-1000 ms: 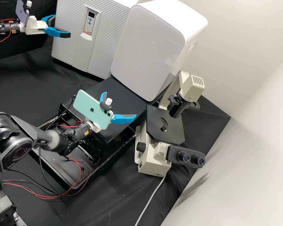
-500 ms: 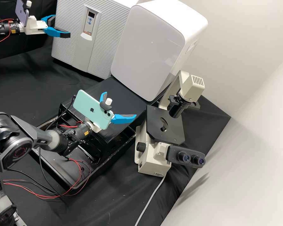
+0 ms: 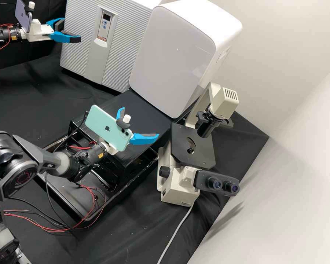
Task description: Open the incubator door
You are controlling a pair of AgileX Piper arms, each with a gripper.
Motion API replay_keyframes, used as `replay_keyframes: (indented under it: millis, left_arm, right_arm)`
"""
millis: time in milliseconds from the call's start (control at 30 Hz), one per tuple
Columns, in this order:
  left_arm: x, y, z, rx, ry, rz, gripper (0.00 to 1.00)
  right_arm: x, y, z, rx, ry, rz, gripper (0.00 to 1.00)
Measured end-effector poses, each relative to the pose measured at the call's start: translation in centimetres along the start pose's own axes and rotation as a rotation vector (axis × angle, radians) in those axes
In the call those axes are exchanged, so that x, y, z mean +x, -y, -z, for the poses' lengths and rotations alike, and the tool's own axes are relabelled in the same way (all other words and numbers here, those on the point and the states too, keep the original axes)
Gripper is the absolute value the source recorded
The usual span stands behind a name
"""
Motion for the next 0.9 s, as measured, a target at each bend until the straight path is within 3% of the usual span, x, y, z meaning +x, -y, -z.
replay_keyframes:
  millis: [667,900]
  left_arm:
    - [-0.8,-0.3,-0.8,-0.015,-0.062,-0.018,0.0]
    - [-1.0,-0.2,-1.4,0.008,-0.088,-0.006,0.0]
  right_arm:
    - [0.0,0.0,0.0,0.0,0.0,0.0,1.0]
    - [0.0,0.0,0.0,0.0,0.0,0.0,1.0]
